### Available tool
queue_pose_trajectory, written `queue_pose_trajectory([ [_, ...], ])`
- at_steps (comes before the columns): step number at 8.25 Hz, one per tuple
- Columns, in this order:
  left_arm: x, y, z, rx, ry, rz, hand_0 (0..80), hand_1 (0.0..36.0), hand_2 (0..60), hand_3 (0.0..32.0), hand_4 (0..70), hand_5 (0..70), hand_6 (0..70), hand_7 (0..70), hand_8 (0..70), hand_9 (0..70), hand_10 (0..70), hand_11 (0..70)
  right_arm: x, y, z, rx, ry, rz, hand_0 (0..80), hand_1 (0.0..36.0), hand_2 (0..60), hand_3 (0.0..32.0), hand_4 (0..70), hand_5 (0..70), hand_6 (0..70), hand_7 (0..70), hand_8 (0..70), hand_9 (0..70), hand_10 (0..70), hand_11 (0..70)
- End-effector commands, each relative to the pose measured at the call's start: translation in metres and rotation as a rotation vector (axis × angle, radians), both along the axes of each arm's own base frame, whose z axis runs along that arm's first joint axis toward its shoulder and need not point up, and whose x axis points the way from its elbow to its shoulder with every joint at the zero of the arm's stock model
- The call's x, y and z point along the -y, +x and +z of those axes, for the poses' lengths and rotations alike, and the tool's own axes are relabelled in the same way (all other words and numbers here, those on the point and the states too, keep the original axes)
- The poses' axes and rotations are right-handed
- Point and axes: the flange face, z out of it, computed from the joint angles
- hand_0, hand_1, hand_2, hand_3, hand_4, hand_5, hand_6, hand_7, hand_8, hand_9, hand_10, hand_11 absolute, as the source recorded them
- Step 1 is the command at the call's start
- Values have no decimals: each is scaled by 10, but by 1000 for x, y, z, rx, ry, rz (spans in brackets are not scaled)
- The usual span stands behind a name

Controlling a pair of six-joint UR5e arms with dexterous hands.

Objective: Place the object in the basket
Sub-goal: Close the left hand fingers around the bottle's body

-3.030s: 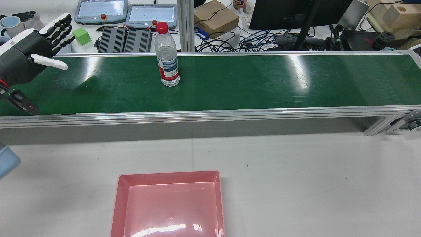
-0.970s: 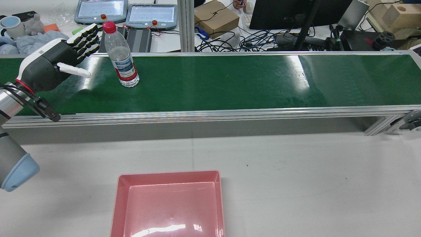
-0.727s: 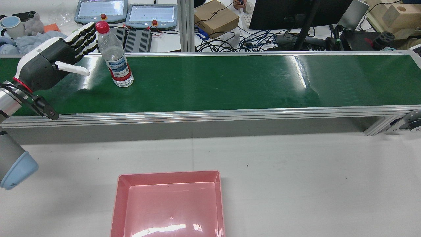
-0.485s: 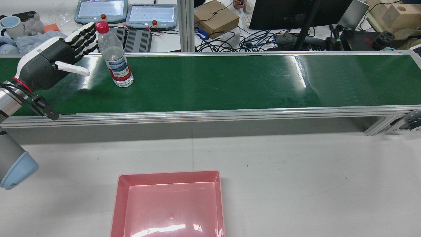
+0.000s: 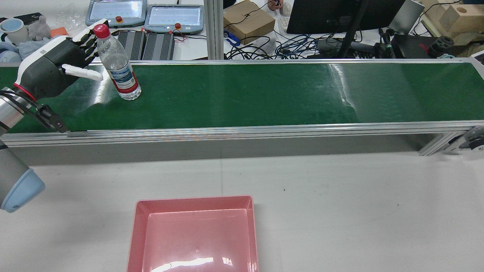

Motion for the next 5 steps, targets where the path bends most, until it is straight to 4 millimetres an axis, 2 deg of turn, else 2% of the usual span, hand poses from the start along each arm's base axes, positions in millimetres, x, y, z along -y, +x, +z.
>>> queue_pose_trajectory([
  [1, 5, 4, 8, 11, -16, -2, 519, 182, 24, 0, 0, 89, 13, 0, 1, 19, 29, 66, 0, 0, 0, 0, 0, -1, 0, 0, 0, 0, 0, 0, 0, 0, 0, 0, 0, 0],
  [2, 5, 4, 7, 9, -13, 0, 519, 189, 54, 0, 0, 101, 15, 0, 8, 31, 34, 73, 0, 0, 0, 0, 0, -1, 0, 0, 0, 0, 0, 0, 0, 0, 0, 0, 0, 0],
  [3, 5, 4, 6, 8, -12, 0, 521, 208, 121, 0, 0, 145, 17, 0, 28, 59, 50, 98, 0, 0, 0, 0, 0, -1, 0, 0, 0, 0, 0, 0, 0, 0, 0, 0, 0, 0],
  [4, 4, 5, 8, 15, -20, 2, 540, 250, 250, 0, 0, 299, 48, 46, 91, 144, 130, 216, 0, 0, 0, 2, 1, 0, 0, 0, 0, 0, 0, 0, 0, 0, 0, 0, 0, 0],
  [5, 5, 2, 9, 35, -25, -10, 571, 273, 360, 0, 103, 500, 140, 253, 263, 390, 368, 544, 0, 0, 0, 0, 0, -1, 0, 0, 0, 0, 0, 0, 0, 0, 0, 0, 0, 0],
])
